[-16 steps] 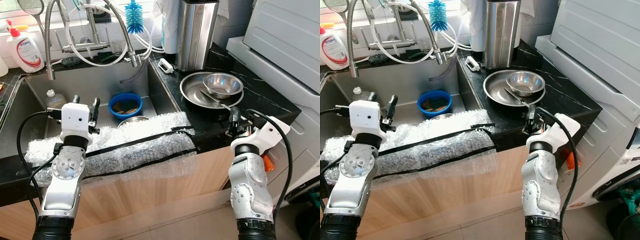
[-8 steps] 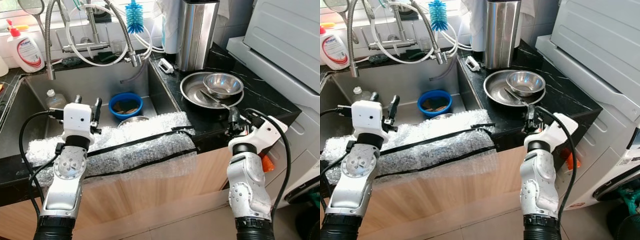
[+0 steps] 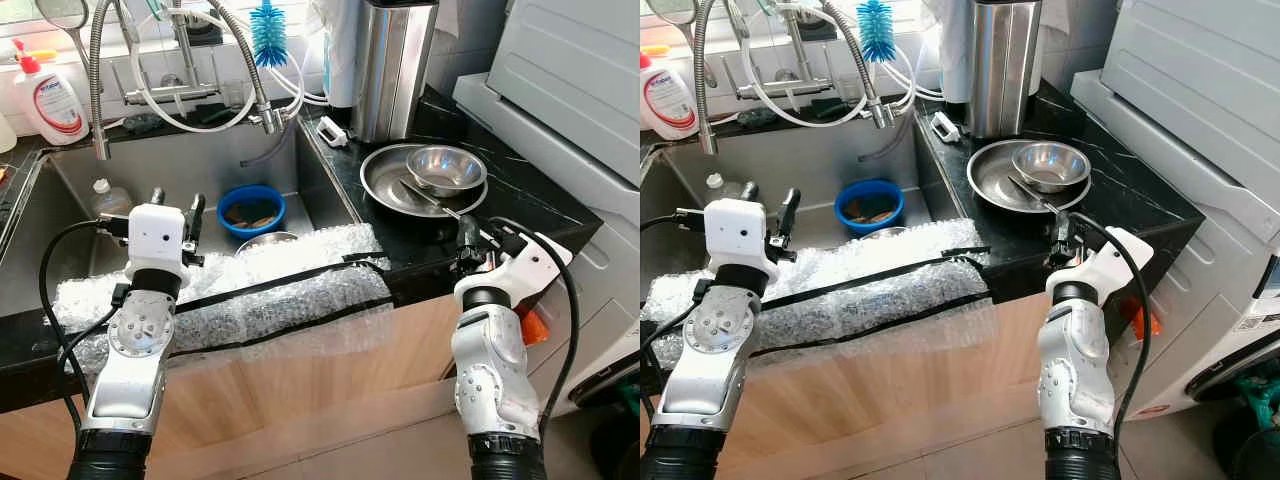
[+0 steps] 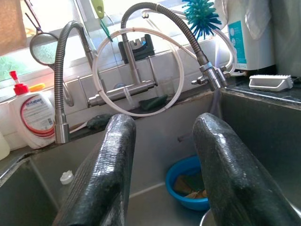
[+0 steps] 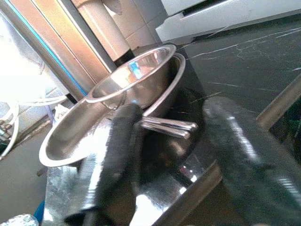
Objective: Kitchen organization
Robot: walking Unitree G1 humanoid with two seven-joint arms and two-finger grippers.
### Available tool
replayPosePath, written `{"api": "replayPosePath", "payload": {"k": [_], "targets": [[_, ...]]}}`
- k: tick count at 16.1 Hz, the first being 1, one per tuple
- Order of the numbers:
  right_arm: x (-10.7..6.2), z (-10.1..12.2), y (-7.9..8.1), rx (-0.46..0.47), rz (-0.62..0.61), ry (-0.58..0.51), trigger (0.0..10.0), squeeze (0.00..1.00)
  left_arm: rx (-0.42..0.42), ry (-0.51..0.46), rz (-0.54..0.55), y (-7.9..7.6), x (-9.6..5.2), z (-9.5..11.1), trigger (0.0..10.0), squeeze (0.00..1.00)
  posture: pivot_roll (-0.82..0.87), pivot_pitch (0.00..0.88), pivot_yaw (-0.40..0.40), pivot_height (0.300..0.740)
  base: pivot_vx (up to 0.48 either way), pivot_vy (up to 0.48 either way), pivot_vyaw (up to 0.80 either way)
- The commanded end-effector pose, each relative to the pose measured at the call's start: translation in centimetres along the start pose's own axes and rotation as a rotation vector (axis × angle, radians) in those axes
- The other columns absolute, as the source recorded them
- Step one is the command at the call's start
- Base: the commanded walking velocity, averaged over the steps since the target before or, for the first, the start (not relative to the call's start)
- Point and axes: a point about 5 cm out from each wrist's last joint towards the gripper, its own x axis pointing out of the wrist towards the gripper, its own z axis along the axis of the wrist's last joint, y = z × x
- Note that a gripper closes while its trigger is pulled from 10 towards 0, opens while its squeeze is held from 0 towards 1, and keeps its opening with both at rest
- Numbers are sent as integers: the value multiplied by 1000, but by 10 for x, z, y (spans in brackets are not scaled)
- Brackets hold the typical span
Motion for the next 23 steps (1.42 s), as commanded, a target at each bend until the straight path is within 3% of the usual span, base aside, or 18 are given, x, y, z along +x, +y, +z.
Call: {"api": "replayPosePath", "payload": {"k": [1, 13, 18, 19, 20, 23], "targets": [[2, 0, 5, 8, 15, -4, 0, 0, 23, -20, -7, -1, 3, 4, 10000, 0, -86, 0, 34, 740, 0, 0, 0], [0, -5, 10, 34, 57, 24, 0, 0, 33, -20, -9, -2, 3, 4, 10000, 0, -85, 0, 34, 740, 0, 0, 0], [-4, -9, 26, 86, 159, 57, 0, 0, 53, -37, -13, -3, 6, 7, 10000, 0, -84, 0, 34, 740, 0, 0, 0], [-4, -9, 28, 88, 169, 61, 4471, 0, 55, -38, -13, -3, 6, 7, 10000, 0, -85, 0, 34, 740, 0, 0, 0], [-5, -10, 29, 88, 175, 65, 10000, 0, 57, -40, -13, -3, 6, 8, 10000, 0, -85, 0, 34, 740, 0, 0, 0], [-5, -10, 30, 93, 186, 68, 10000, 0, 62, -47, -14, -4, 7, 9, 10000, 0, -83, 0, 34, 740, 0, 0, 0]]}}
